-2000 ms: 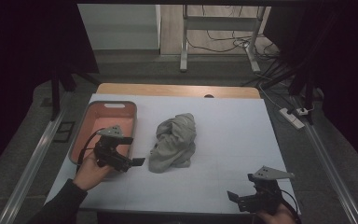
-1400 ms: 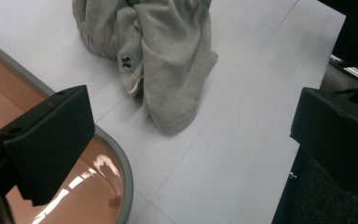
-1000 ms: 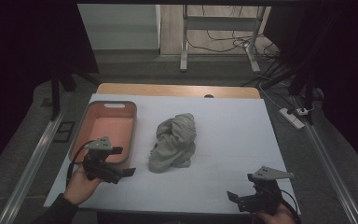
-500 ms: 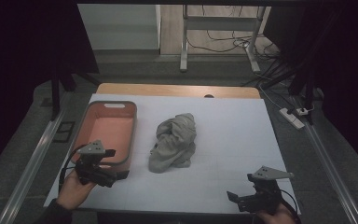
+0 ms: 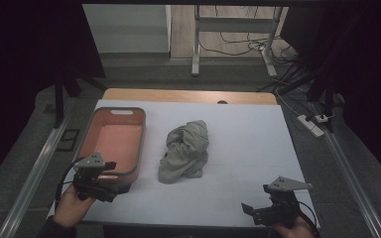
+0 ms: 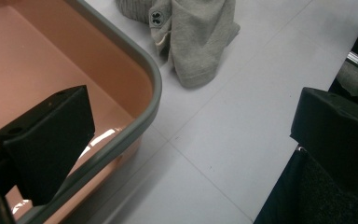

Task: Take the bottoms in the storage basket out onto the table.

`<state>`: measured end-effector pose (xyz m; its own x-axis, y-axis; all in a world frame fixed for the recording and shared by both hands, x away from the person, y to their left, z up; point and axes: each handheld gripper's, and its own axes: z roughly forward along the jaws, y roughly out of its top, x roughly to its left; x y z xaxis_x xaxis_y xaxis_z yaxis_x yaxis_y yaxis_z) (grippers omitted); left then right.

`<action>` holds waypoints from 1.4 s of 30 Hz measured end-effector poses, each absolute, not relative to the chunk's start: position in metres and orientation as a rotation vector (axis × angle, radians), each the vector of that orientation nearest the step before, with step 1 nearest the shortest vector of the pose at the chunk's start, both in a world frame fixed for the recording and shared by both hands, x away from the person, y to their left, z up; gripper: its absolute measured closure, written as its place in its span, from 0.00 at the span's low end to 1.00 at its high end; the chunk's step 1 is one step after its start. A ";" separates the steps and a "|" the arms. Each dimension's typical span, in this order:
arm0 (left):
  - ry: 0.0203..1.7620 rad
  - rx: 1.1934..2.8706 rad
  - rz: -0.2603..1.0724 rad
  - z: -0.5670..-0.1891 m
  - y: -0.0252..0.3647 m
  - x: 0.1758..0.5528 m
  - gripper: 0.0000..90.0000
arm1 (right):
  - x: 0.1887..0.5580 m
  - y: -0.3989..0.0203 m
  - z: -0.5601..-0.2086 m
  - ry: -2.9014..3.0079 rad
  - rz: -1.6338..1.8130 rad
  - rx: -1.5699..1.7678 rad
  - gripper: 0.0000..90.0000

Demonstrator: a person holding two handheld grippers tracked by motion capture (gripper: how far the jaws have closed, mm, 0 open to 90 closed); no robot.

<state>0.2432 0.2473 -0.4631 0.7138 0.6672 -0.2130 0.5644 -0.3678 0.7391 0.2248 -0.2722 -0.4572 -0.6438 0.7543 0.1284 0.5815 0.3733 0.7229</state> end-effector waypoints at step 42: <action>1.040 2.015 0.121 -0.475 0.290 0.211 0.00 | 0.226 -0.271 -0.458 2.416 1.116 1.197 0.00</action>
